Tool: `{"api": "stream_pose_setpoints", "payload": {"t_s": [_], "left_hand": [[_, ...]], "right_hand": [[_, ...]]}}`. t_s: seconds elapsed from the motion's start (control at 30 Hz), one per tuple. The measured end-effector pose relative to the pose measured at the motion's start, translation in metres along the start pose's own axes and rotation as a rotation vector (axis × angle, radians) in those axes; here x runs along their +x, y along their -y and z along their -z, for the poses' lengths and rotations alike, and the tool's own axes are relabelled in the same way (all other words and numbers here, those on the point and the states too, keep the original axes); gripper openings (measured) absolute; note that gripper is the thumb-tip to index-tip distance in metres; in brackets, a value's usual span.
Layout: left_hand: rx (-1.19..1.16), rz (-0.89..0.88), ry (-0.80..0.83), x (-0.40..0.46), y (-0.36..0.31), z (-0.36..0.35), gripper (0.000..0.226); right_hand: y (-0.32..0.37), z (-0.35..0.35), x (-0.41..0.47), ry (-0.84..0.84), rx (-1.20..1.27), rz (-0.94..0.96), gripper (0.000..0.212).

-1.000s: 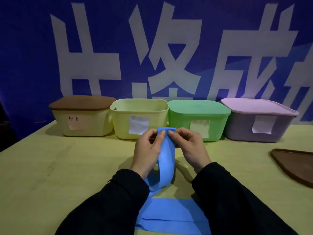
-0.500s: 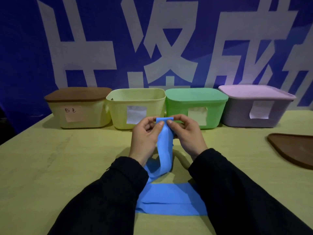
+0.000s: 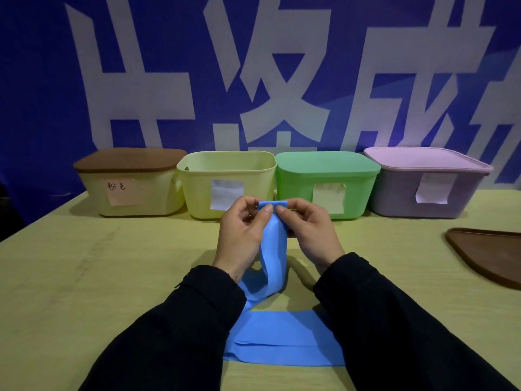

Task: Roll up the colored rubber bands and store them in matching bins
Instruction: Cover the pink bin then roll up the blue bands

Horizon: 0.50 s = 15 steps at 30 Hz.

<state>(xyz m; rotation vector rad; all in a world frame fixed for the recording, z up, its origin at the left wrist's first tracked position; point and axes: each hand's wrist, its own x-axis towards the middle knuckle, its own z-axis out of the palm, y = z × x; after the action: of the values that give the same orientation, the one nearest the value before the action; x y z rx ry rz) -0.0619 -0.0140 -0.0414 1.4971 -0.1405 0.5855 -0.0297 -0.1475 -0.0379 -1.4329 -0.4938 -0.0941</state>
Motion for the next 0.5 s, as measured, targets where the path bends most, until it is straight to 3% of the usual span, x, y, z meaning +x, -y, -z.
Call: {"api": "stream_pose_setpoints", "payload": {"t_s": [0.3,0.5], "left_hand": [[-0.012,-0.017,0.016,-0.0006,-0.0015,0.0009,0.004],[-0.063,-0.017,0.049,-0.0011,-0.004,0.0039,0.024]], "right_hand": [[0.004,-0.0003,-0.0021,0.01,0.031,0.025,0.011],[0.0067,-0.0023,-0.0034,0.026,0.03,0.03,0.019]]}}
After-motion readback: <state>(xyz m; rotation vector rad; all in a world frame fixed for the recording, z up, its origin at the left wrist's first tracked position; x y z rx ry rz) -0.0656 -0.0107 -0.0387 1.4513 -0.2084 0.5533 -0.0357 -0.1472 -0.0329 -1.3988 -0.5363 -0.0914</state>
